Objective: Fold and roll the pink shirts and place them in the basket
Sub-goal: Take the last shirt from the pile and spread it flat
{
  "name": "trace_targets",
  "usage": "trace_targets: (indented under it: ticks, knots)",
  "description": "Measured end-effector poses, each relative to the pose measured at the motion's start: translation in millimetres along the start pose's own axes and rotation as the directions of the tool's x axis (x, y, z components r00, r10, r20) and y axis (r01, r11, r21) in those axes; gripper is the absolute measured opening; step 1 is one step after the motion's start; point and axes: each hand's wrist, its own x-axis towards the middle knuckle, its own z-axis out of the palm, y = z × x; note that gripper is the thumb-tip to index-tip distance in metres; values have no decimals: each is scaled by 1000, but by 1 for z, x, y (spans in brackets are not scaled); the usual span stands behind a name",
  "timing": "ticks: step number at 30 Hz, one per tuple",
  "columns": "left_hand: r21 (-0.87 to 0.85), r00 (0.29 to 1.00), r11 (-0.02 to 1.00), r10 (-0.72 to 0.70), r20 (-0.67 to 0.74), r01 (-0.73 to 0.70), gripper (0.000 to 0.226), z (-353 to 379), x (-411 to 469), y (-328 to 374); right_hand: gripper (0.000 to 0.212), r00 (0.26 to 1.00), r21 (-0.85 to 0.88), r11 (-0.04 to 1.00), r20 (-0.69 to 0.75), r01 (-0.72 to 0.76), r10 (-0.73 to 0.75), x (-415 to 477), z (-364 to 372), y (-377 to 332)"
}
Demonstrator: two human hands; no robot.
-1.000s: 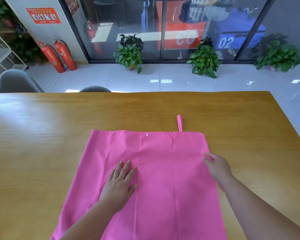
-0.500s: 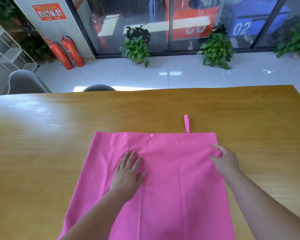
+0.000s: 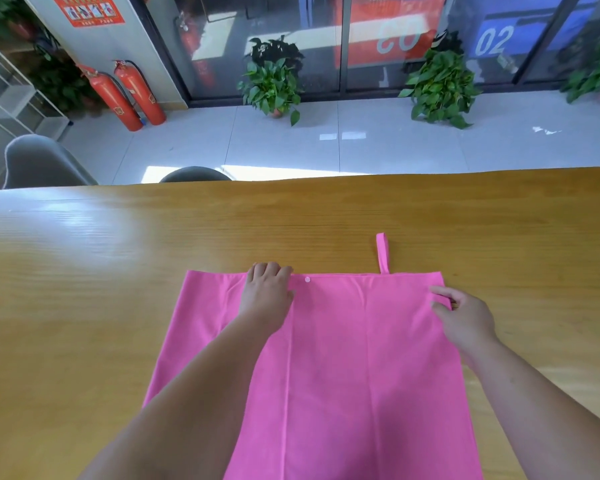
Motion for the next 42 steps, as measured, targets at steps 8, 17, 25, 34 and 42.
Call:
trace_targets:
  ticks: [8, 17, 25, 34, 42]
  knots:
    - [-52, 999, 998, -32, -41, 30, 15, 6, 22, -16, 17, 999, -31, 999, -48, -13, 11, 7, 4, -1]
    - [-27, 989, 994, -108, -99, 106, 19, 10, 31, -8, 31, 987, -100, 994, -154, 40, -55, -2, 13, -10]
    - [-58, 996, 998, -26, 85, 31, 43, -2, 45, -5, 40, 986, -367, 918, -123, -151, 113, 26, 2, -35]
    - [-66, 981, 998, 13, 195, 0, 29, -16, 54, -10, 16, 998, -226, 972, 13, -61, 65, 31, -21, -41]
    - [-191, 975, 980, 98, 198, -60, 32, -47, 50, -24, 25, 987, 166, 983, 151, -83, 58, 8, -59, -64]
